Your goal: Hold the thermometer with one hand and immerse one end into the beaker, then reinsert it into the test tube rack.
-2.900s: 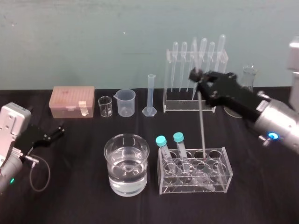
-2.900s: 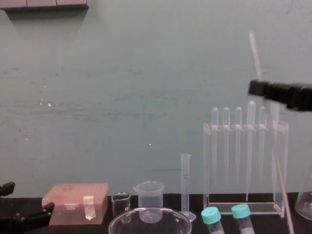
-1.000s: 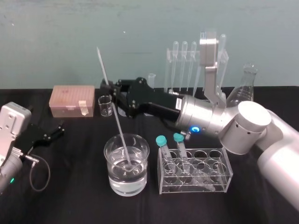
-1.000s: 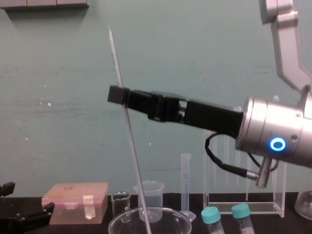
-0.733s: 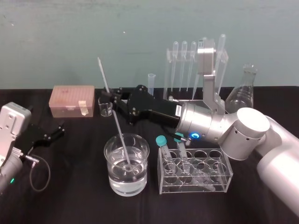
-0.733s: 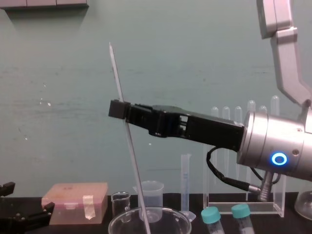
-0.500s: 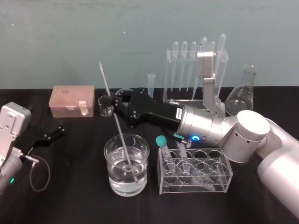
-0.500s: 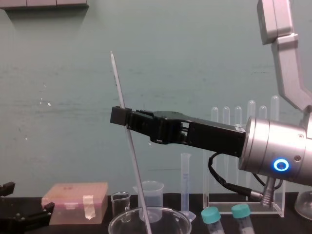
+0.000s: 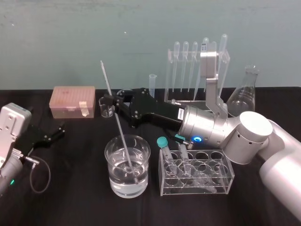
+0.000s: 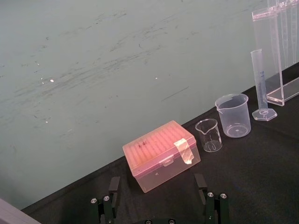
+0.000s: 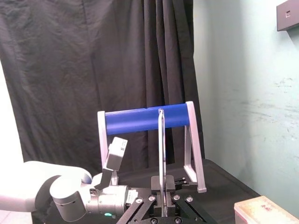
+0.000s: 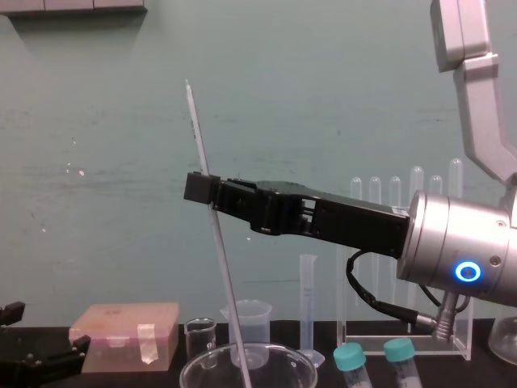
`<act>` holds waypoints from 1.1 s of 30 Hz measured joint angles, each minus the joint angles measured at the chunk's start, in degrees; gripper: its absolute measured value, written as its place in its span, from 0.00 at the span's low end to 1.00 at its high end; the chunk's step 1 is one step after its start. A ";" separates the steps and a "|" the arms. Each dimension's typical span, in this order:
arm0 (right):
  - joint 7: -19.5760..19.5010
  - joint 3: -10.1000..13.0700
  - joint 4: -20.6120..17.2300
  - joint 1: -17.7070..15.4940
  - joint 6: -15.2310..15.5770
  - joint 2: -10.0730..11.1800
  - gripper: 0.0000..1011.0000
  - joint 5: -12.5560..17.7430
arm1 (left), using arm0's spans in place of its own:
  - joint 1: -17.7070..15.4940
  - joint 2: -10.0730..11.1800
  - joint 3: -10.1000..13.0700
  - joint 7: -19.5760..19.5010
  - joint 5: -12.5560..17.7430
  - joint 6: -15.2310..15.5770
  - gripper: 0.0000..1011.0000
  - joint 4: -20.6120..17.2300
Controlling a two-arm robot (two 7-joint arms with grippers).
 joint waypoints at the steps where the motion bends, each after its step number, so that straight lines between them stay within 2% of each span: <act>1: 0.05 0.01 0.00 0.00 0.04 -0.01 0.05 0.01 | 0.00 0.00 0.00 0.00 0.00 0.00 1.00 0.00; 33: 0.43 -0.17 -0.05 -0.05 0.44 0.20 0.05 -0.22 | 0.00 0.00 0.00 0.00 0.00 0.00 1.00 0.00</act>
